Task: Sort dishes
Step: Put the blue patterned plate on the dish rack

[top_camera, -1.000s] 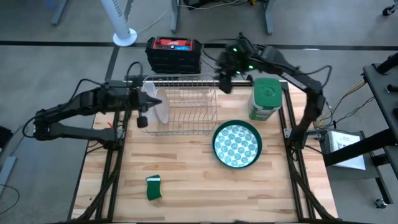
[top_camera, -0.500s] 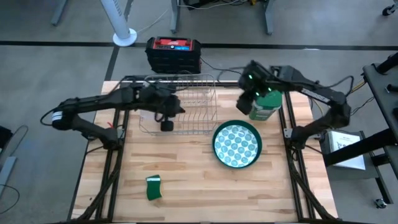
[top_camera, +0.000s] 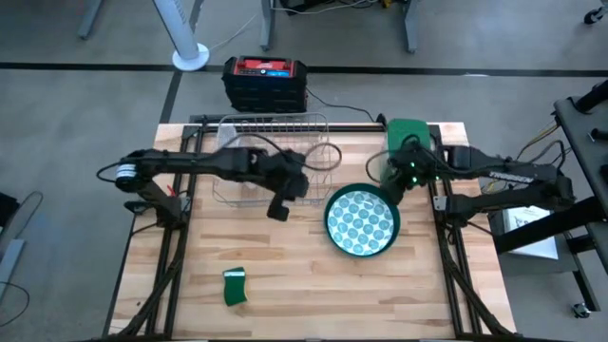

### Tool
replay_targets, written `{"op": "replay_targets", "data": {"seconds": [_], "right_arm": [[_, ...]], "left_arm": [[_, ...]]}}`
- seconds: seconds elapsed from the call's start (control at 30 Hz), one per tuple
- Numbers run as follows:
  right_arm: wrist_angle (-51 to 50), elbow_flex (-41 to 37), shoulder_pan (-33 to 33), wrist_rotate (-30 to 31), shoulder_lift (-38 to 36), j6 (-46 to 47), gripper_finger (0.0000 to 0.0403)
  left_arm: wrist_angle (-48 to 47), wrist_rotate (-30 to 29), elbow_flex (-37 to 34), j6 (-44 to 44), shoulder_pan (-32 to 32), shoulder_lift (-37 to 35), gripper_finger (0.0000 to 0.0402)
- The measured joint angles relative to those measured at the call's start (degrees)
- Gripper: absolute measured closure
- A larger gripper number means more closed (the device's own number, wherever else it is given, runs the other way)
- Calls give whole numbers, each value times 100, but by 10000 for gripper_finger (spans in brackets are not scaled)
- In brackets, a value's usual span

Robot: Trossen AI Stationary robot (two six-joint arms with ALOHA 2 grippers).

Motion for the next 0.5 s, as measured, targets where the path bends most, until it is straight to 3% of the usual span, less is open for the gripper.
{"op": "replay_targets", "data": {"seconds": [0.2,0.5], "right_arm": [[249,-494,505,90,-137,574,304],[-215,-579,1383,973,331,1738,282]], "left_arm": [[108,-13,9,750,-418,404,401],[968,-22,4,759,-729,1123,401]]}}
